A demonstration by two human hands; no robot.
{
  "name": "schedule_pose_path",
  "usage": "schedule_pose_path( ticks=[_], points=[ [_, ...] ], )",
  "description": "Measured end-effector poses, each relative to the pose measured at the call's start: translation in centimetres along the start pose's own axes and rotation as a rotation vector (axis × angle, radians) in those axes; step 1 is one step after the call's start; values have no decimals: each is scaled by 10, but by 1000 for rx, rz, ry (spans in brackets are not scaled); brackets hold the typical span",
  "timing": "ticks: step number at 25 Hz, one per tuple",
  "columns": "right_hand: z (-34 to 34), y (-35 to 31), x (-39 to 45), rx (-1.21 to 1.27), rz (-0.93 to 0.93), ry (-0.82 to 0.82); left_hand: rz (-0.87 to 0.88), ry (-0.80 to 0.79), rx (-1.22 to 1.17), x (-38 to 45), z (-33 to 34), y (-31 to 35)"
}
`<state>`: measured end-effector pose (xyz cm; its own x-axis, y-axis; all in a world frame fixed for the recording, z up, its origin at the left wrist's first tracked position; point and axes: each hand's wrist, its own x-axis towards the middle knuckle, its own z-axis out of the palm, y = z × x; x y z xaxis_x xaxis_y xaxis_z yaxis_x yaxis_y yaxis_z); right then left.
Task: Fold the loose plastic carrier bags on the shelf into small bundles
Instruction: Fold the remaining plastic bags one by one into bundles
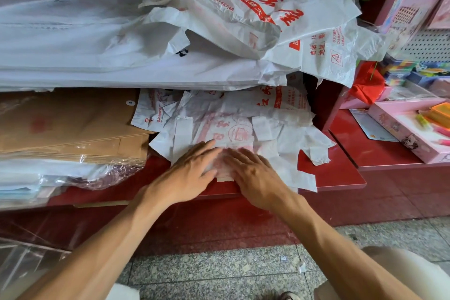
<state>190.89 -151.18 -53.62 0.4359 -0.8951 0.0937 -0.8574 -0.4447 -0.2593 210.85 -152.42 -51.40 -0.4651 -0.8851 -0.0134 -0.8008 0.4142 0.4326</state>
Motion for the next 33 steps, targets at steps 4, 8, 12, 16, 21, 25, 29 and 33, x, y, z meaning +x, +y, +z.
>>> schedule_pose_path(
  ticks=[4, 8, 12, 16, 21, 25, 29, 33],
  points=[
    [-25, 22, 0, 23, 196, -187, -82, -181, 196, 2, -12, -14],
    [-54, 41, -4, 142, 344, -267, -116, -119, 160, 4, -16, -15],
    [-46, 40, -5, 70, 343, 47, -224, 55, -20, 6, -18, -13],
    [-58, 48, -7, 452, 472, 278, -338, 290, -196, 6, -31, -21],
    [-60, 56, -11, 730, 662, 421, -435, 374, -601, 0, -34, -21],
    [-63, 55, -16, 560, 738, 188, -530, 403, -488, -2, -29, -29],
    [-66, 56, -16, 507, 724, 26, -471, 144, -560, -11, -36, -28],
    [-76, 57, -19, 968, 674, 117, -338, -150, -254, -20, -44, -26]
  ],
)
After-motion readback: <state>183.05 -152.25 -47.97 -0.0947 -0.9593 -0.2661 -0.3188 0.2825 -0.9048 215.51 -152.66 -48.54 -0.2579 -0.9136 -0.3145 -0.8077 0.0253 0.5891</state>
